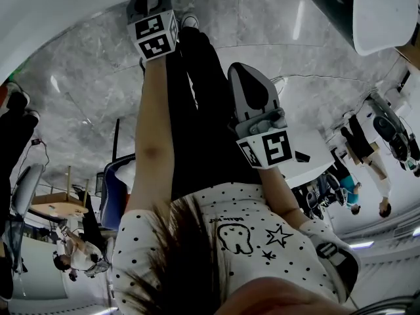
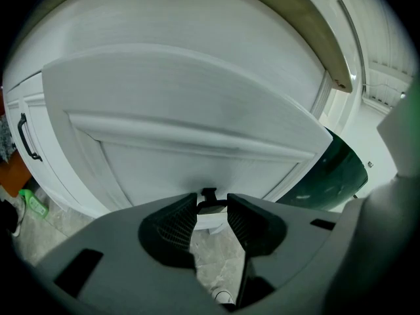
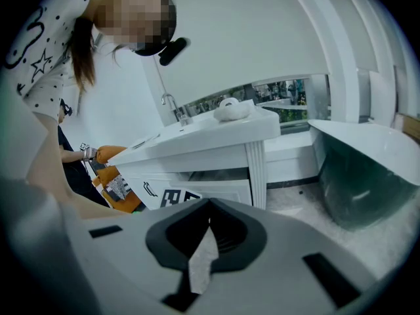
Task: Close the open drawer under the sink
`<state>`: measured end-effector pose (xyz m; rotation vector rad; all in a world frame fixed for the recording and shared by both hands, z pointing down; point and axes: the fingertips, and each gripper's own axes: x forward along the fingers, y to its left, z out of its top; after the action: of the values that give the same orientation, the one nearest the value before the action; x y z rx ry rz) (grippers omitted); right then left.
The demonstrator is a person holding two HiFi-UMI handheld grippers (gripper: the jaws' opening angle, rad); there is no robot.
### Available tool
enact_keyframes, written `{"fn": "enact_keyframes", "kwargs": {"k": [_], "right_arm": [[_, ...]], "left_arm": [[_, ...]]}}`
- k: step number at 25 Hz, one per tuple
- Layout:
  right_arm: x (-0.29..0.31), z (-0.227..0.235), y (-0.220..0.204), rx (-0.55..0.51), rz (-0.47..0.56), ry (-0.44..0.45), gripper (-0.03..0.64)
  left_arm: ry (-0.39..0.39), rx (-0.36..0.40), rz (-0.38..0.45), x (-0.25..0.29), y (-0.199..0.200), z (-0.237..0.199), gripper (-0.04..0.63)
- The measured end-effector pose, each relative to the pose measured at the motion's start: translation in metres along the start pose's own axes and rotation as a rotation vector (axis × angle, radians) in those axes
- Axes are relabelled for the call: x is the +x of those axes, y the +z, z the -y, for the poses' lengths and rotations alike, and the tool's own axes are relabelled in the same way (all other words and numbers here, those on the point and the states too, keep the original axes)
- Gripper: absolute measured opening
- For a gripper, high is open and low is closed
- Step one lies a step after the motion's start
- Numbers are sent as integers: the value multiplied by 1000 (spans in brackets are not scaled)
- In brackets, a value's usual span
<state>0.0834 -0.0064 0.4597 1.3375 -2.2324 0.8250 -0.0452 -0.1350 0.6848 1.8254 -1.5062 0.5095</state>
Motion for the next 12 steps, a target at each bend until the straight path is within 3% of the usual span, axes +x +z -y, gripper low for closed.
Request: {"fn": "enact_keyframes", "kwargs": {"k": [12], "right_arm": [[0, 1, -2, 9, 0, -12, 14]], "left_arm": [[-1, -7, 6, 1, 1, -2, 146]]}}
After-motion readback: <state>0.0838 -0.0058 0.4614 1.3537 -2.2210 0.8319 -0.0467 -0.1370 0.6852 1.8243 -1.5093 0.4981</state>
